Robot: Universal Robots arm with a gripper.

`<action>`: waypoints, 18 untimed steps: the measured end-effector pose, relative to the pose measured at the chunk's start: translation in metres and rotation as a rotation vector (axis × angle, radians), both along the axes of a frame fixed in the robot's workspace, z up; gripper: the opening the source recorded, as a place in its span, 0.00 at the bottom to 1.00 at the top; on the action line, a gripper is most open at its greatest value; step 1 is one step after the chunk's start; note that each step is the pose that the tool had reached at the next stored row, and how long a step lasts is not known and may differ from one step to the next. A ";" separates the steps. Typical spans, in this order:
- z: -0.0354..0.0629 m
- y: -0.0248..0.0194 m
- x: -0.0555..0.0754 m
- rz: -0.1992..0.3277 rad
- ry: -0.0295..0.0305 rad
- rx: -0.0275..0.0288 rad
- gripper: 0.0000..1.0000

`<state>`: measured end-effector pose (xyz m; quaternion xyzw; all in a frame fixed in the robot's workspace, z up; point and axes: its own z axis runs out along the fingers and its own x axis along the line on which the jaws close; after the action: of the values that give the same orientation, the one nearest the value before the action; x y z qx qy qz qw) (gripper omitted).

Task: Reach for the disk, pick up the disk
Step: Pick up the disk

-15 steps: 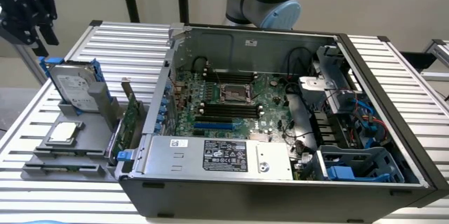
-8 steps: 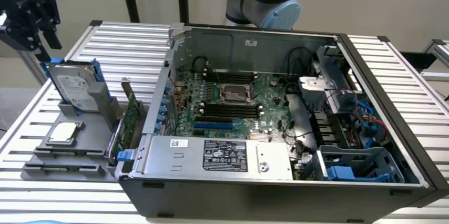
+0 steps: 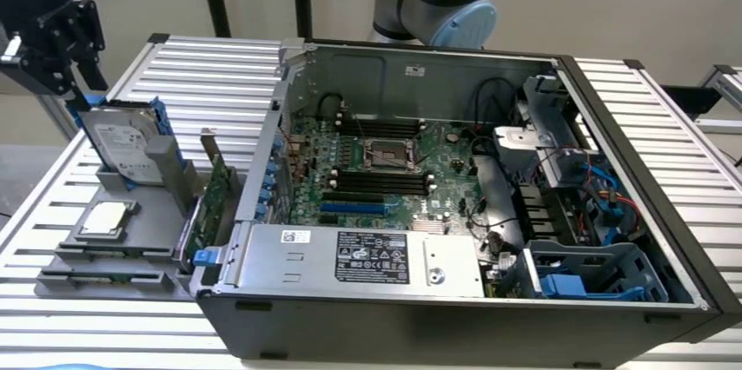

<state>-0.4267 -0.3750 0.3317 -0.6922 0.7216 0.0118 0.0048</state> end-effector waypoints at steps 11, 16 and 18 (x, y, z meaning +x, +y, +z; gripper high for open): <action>-0.0170 0.0050 -0.006 0.007 -0.0137 0.0000 0.48; -0.0255 0.0049 -0.007 0.012 -0.0144 0.0000 0.48; -0.0290 0.0050 -0.008 0.013 -0.0143 0.0000 0.48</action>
<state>-0.4343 -0.3700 0.3027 -0.6969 0.7171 0.0069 0.0099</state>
